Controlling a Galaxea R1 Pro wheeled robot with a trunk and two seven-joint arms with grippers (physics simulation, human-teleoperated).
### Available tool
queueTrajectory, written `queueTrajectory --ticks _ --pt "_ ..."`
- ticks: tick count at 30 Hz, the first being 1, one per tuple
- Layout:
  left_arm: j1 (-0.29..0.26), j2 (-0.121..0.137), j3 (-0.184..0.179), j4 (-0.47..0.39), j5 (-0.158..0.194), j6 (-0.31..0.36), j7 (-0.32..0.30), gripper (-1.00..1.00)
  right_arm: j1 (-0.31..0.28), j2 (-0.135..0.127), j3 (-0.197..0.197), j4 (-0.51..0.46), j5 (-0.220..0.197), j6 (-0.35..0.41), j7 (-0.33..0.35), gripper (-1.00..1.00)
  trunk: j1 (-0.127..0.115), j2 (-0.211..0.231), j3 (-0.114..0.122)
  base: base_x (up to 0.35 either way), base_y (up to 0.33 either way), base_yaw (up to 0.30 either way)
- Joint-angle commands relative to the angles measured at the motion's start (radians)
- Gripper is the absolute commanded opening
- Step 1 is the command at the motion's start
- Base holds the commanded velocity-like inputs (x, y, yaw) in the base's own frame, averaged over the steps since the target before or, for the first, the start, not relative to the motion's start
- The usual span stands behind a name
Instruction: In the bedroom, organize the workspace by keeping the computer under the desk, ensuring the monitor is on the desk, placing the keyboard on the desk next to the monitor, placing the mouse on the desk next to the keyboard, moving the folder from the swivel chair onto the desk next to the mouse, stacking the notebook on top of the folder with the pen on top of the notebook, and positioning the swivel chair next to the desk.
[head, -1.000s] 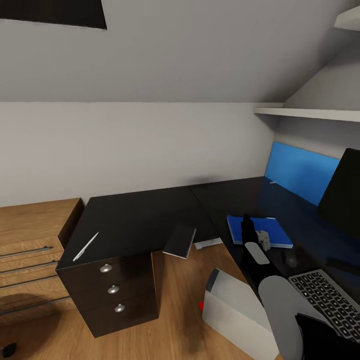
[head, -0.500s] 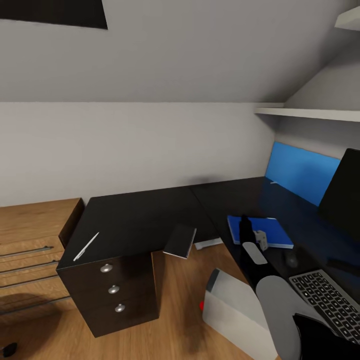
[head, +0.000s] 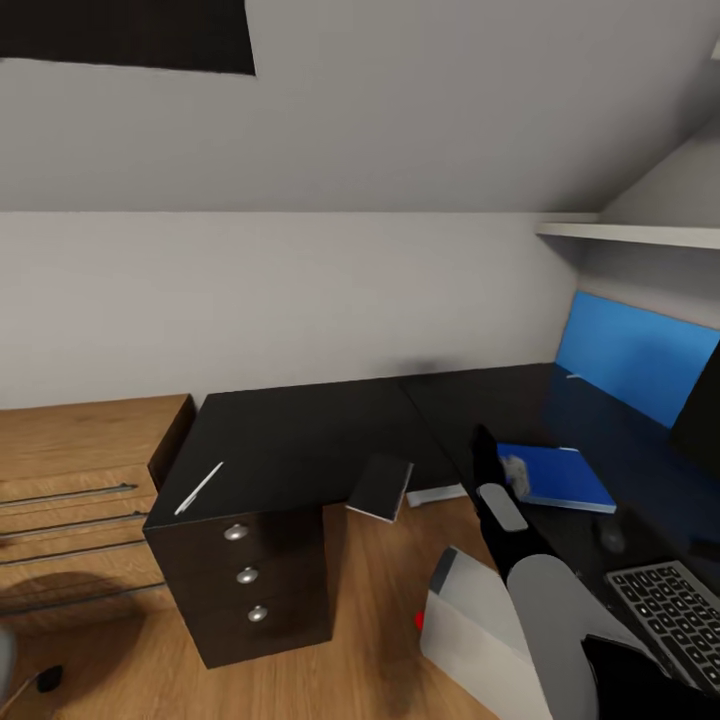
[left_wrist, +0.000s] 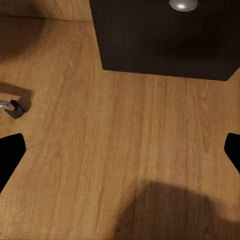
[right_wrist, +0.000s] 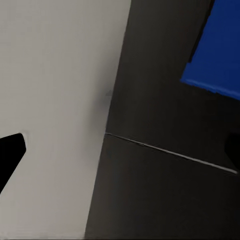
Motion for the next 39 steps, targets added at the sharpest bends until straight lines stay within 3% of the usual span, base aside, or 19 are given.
queueTrajectory --ticks 1,3,13,18,39 --pt "-0.001 0.0 -0.002 0.001 0.003 -0.003 0.003 1.0 0.013 0.006 0.004 -0.026 -0.009 -0.002 0.003 1.0 0.0 0.0 0.0 0.0 0.0 0.162" --pt "-0.001 0.0 -0.002 0.002 0.003 -0.003 0.003 1.0 0.029 0.01 0.015 -0.055 -0.008 -0.002 0.003 1.0 0.0 0.0 0.003 0.0 0.0 0.163" --pt "-0.001 -0.001 -0.002 0.003 0.003 -0.003 0.003 1.0 0.112 0.027 0.158 -0.152 -0.013 0.001 -0.013 1.0 0.0 0.0 0.015 0.0 0.0 0.183" --pt "-0.001 -0.001 -0.003 0.004 0.003 -0.003 0.003 1.0 0.119 0.052 0.174 -0.148 -0.014 0.004 -0.045 1.0 0.0 0.0 0.019 0.0 0.0 0.232" --pt "-0.001 -0.001 -0.005 0.004 0.003 -0.003 0.002 1.0 0.127 0.058 0.179 -0.15 -0.015 0.0 -0.048 1.0 0.0 0.0 0.038 0.0 0.0 0.226"
